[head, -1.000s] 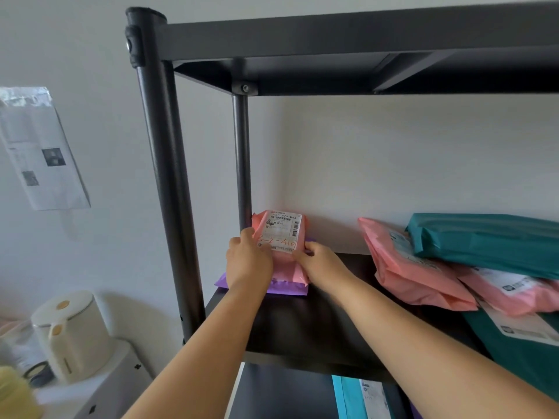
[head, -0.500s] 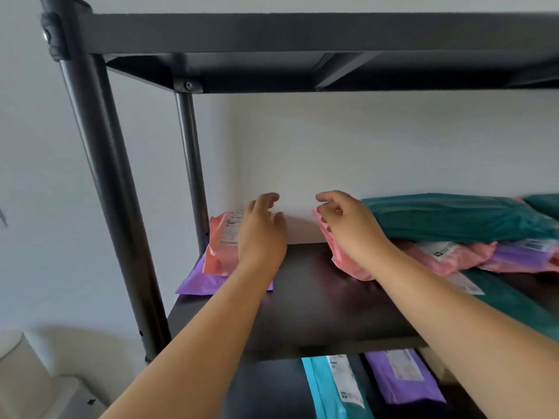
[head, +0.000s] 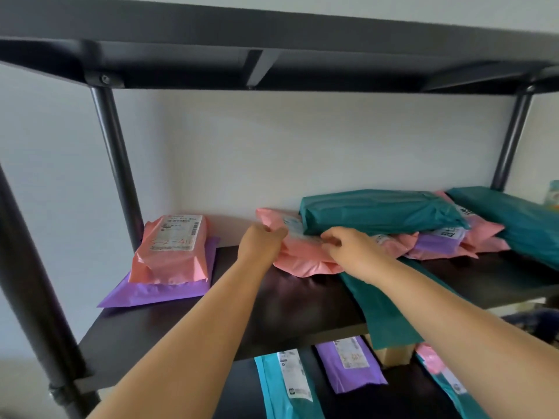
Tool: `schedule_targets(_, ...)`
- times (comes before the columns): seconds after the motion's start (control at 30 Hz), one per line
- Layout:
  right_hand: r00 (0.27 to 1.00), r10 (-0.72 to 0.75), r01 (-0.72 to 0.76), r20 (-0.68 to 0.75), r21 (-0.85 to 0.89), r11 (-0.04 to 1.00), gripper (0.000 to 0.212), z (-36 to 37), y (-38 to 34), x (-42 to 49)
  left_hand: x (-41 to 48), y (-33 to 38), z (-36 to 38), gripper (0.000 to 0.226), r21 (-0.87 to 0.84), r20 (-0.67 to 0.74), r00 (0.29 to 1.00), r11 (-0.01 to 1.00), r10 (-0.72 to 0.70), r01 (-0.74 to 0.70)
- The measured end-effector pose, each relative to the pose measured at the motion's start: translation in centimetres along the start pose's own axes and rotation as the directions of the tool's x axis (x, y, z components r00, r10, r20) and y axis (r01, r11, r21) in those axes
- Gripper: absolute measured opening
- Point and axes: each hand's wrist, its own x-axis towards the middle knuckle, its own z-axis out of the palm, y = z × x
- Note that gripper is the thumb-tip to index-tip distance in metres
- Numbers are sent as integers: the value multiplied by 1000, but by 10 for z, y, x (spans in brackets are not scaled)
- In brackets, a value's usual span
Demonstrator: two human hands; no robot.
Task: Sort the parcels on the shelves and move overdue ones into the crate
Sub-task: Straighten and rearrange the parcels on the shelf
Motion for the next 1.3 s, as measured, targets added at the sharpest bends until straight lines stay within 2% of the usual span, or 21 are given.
schedule_targets(0.07, 998, -35, 36, 50, -17, 999, 39, -1, 6, 4, 5, 4, 6, 29, -41, -17, 999, 998, -41, 41)
schedule_targets(0.17, 989, -97, 101, 113, -37, 994, 39, -1, 17, 10, 11, 8, 16, 34, -112, -74, 989, 986, -130, 121)
schedule_targets(0.23, 982, -134, 141, 131, -45, 989, 40, -1, 21, 12, 13, 7, 22, 27, -134, -95, 981, 979, -166, 153)
schedule_targets(0.4, 965, -212, 215, 153, -4, 977, 40, -4, 31, 15, 4, 10, 33, 10, -125, -233, 966, 989, -108, 80)
schedule_targets(0.63, 951, -269, 251, 156, 124, 960, 34, -6, 35, 22, -6, 19, 23, 16, -111, -369, 928, 994, -49, 8)
schedule_targets(0.73, 954, -269, 249, 134, 151, 957, 36, -3, 30, 23, -9, 17, 10, 18, -160, -396, 916, 987, -59, -6)
schedule_targets(0.9, 970, -233, 211, 70, 231, 950, 37, -1, 11, 30, -9, 12, -17, 19, -358, -384, 914, 934, -130, -18)
schedule_targets(1.03, 983, -181, 162, 19, 369, 915, 44, -1, -5, 33, -11, 6, -36, 18, -576, -318, 939, 814, -135, -78)
schedule_targets(1.17, 994, -106, 78, 5, 644, 761, 44, 0, -21, 31, -14, 1, -50, 9, -733, -201, 977, 673, -74, -100)
schedule_targets(1.23, 994, -107, 86, -15, 707, 702, 34, 0, -26, 28, -14, -1, -54, 12, -753, -154, 987, 652, -38, -92)
schedule_targets(1.3, 993, -106, 105, -43, 718, 688, 31, 3, -30, 27, -15, -5, -58, 24, -759, -109, 994, 648, -31, -63)
